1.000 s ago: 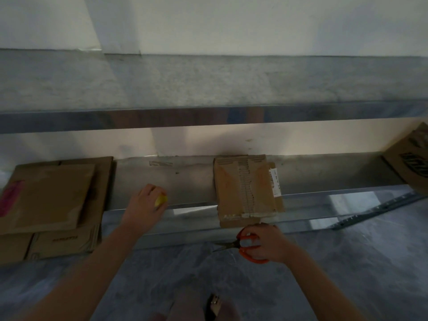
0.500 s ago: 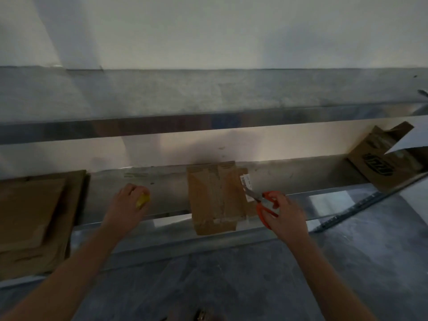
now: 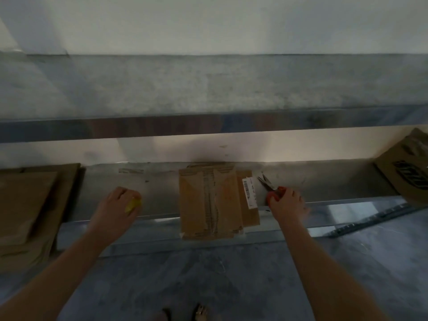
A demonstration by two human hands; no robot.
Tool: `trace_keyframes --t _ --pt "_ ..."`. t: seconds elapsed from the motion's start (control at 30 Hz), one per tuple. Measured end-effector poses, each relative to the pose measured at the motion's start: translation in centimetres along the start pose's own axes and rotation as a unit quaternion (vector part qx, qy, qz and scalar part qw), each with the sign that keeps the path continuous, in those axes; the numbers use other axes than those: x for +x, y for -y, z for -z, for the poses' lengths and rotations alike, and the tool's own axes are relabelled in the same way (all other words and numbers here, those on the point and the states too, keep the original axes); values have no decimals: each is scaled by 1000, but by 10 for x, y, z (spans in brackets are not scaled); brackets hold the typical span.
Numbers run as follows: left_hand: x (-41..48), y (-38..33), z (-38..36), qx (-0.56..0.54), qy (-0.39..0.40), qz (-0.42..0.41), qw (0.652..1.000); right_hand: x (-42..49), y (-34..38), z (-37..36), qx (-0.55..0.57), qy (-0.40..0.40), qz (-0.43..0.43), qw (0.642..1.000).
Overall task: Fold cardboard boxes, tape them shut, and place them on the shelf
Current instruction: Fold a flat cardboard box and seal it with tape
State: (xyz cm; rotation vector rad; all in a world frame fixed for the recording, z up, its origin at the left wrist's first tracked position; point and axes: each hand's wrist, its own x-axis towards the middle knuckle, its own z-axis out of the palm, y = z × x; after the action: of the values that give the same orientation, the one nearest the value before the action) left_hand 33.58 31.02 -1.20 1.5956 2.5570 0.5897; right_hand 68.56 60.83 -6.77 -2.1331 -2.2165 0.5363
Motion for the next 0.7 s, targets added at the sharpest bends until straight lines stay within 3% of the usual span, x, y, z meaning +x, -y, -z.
trace_keyframes --t 0.33,0.43,0.63,0.7 --pt "-5 7 3 -12 -1 18 1000 1 4 5 -16 46 5 999" --pt "-6 6 8 -18 0 11 1000 -15 6 17 -6 23 24 999" --pt "-9 7 27 -49 -3 -4 999 -87 46 44 -12 -86 161 983" --pt "-13 8 33 -56 3 -7 998 -119 64 34 30 -61 214 974"
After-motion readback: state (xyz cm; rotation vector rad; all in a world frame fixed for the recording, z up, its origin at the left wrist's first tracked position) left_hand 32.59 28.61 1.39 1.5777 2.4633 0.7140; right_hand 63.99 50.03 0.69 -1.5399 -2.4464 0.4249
